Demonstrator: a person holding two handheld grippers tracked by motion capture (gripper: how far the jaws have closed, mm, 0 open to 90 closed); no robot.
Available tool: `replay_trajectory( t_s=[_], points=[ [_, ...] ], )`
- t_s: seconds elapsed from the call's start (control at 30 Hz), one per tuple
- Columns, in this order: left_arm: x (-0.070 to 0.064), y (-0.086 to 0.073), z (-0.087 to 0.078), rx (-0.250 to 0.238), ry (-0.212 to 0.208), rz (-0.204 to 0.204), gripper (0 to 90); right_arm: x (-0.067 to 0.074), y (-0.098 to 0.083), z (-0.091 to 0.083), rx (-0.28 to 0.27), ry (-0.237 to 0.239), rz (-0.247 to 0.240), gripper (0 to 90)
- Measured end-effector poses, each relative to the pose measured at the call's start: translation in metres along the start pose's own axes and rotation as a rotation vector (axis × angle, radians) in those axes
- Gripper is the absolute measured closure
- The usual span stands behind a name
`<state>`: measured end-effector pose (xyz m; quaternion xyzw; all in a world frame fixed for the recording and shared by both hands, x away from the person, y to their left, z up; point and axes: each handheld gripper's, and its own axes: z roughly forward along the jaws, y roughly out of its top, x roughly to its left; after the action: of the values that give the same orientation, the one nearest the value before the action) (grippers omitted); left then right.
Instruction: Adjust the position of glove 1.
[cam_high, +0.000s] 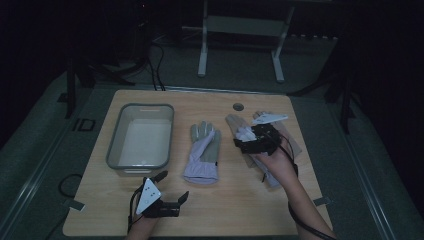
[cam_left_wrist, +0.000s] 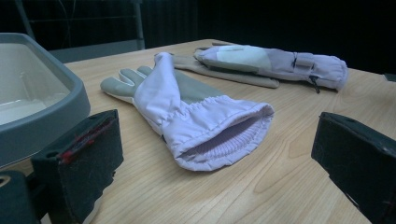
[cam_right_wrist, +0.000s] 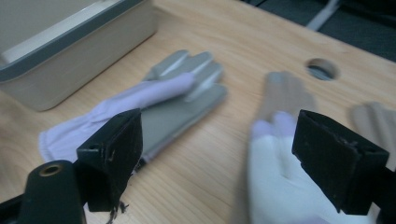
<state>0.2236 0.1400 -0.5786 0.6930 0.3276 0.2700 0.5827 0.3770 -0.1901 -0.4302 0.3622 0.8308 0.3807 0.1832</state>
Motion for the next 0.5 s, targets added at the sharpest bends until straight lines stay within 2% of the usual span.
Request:
replay_trajectory(
  t_s=[0.07,0.13,0.17,0.27,0.3,0.33,0.4,0.43,0.5],
  points=[
    [0.000,0.000,0.000,0.001,-0.001,0.000,2.2,0.007,0.003,0.010,0.008,0.037,-0.023,16.6],
    [0.000,0.000,0.000,0.002,-0.002,0.000,2.2,0.011,0.004,0.014,0.011,0.045,-0.031,16.7],
    [0.000,0.000,0.000,0.002,-0.001,-0.001,2.2,0.020,0.008,0.025,0.029,0.081,-0.061,16.8],
    [0.000,0.000,0.000,0.002,-0.003,0.000,2.2,0.033,0.011,0.038,0.053,0.111,-0.094,16.4],
    [0.000,0.000,0.000,0.002,-0.003,0.000,2.2,0.033,0.011,0.038,0.053,0.111,-0.094,16.4],
    [0.000,0.000,0.000,0.002,-0.005,0.000,2.2,0.042,0.013,0.051,0.085,0.128,-0.115,15.3],
    [0.000,0.000,0.000,0.003,-0.006,0.000,2.2,0.048,0.014,0.062,0.109,0.143,-0.121,15.5],
    [0.000,0.000,0.000,0.003,-0.006,0.000,2.2,0.048,0.014,0.062,0.109,0.143,-0.121,15.5],
    [0.001,0.000,0.000,0.005,-0.006,0.002,2.2,0.057,0.012,0.082,0.139,0.155,-0.114,15.9]
  ],
)
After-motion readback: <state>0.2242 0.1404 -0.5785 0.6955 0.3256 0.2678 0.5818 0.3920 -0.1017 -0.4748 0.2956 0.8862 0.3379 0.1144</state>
